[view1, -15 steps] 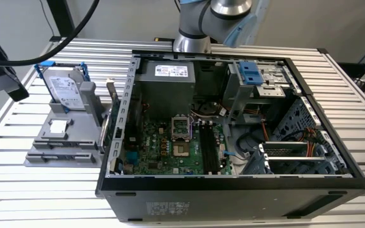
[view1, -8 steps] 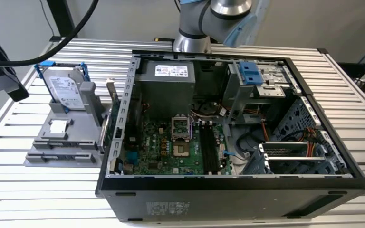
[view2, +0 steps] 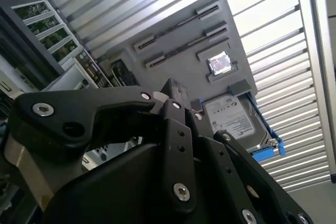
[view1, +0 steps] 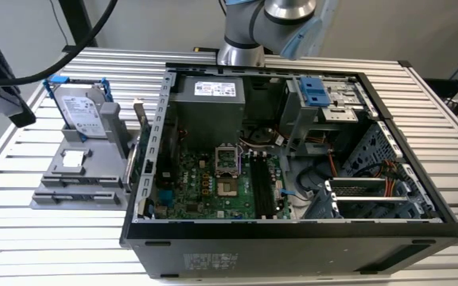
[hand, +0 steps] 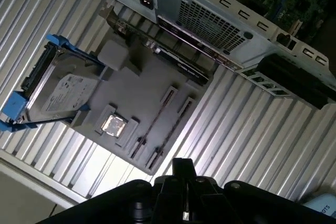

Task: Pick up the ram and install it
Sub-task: 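Pick up the ram and move it above insertion slot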

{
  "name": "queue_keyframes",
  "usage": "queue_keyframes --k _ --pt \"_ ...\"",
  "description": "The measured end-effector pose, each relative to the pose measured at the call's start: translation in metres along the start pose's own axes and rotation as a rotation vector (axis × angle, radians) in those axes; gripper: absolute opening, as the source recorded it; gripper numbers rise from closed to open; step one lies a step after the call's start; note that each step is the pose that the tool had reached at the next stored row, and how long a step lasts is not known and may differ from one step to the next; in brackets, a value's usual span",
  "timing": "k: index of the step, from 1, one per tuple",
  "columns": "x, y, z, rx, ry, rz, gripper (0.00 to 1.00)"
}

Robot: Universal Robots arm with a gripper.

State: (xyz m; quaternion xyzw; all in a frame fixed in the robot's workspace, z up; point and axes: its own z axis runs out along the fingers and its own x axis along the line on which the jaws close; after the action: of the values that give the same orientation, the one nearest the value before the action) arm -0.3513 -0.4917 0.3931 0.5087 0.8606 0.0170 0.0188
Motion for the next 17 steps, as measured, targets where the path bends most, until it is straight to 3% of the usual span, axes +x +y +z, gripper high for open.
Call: queue_keyframes --k 17 --pt "0.0000 0.0000 0.0003 0.0039 -0.0119 0.248 0.00"
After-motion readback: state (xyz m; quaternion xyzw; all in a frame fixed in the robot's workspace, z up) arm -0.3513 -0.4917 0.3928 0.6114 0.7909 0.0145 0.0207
